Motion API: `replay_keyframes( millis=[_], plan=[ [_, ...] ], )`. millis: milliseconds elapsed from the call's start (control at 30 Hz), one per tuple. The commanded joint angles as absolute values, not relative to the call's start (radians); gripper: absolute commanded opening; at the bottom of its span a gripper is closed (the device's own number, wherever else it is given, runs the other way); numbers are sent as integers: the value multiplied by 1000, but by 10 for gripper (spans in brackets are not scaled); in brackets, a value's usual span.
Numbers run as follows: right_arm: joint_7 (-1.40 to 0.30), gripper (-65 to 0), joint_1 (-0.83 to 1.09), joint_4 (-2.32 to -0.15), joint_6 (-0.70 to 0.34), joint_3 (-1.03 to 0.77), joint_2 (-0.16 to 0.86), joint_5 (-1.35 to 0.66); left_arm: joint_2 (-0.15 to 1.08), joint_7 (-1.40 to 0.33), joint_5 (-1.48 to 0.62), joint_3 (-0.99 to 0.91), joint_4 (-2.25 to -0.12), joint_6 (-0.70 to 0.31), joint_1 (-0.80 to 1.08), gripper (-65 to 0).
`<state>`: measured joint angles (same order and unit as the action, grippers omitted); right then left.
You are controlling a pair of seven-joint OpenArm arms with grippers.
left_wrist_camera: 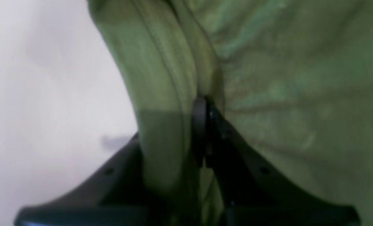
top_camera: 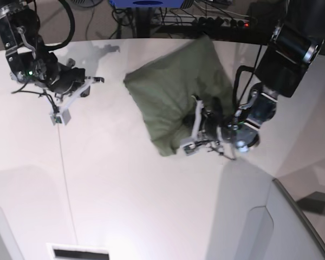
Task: Layout the t-shirt on the table in an organized manner, then fold the t-shirt properly
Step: 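Tuck the shirt's hem edge under with the left gripper, squaring the fold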
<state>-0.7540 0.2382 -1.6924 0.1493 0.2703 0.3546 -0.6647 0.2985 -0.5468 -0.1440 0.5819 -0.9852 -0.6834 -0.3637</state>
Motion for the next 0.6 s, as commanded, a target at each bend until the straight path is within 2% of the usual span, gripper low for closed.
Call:
replay_keyframes(
  millis=[0,233,567],
  plan=[
    [-742,-650,229,-1693,148,263,357,-667,275,-581,-77,605,-983,-673,-371,-650],
    [-750,-650,226,-1652,147,12,257,-667,153,-579,68,723,-983,-673,-417,-650],
    [-750,-650,232,-1644,147,-59,251,-667,81,-581,71,799,-981,-673,-446,-650]
  ],
)
